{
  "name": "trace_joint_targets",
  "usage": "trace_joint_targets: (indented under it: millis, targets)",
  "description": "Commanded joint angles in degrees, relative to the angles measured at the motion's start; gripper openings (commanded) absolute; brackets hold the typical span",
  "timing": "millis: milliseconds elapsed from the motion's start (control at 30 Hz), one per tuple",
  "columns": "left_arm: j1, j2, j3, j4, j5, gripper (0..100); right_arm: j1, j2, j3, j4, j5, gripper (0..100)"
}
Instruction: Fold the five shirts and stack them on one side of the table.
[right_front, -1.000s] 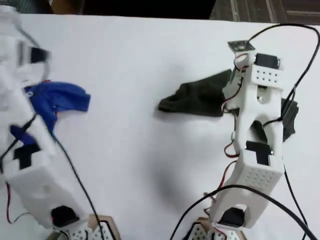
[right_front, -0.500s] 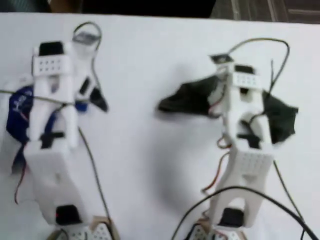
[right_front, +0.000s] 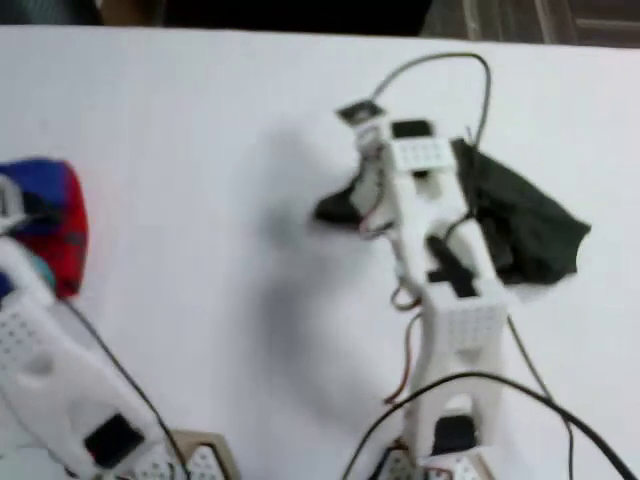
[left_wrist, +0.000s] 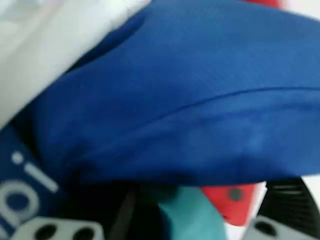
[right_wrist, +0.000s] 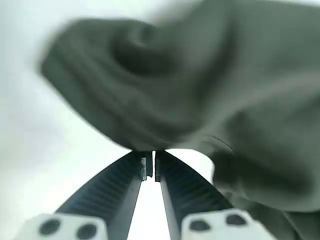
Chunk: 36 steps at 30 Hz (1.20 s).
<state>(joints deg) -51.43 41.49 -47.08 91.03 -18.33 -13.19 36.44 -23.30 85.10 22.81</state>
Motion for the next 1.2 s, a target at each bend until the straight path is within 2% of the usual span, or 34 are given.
trace_joint_targets:
  millis: [0, 133, 200, 400, 467, 700, 900, 1100, 1167]
  targets:
    - [-3.5, -0.6, -8.0, 1.2, 0.9, 38, -3.7, -0.6, -3.9, 2.3, -0.2, 2.0]
    - [-0.3, -0.5, -9.9, 5.9, 0.2, 38, -3.7, -0.5, -6.8, 4.6, -0.2, 2.2]
    - [2.5, -0.5, -10.2, 7.7, -0.9, 38, -2.0, -0.4, -7.6, 5.1, -0.1, 5.8]
    - [12.7, -2.2, -10.6, 10.3, -1.1, 38, 8.8, -0.2, -10.8, 5.3, 0.0, 33.5]
    - [16.7, -3.3, -10.7, 10.5, -1.1, 38, 12.6, 0.0, -11.3, 5.0, 0.3, 38.5]
    - [29.6, -7.2, -10.7, 10.5, -1.1, 38, 18.4, 0.1, -11.3, 2.4, 3.2, 38.6]
    - [36.1, -7.5, -9.9, 11.0, -1.1, 38, 21.1, 3.2, -11.7, -0.5, 3.2, 38.6]
    - [42.8, -7.6, -1.6, 10.4, -1.6, 38, 25.4, 3.8, -11.8, -3.0, 3.1, 38.6]
    - [45.7, -7.6, 1.5, 9.8, -3.7, 38, 26.9, 4.0, -13.3, -2.9, 2.7, 38.6]
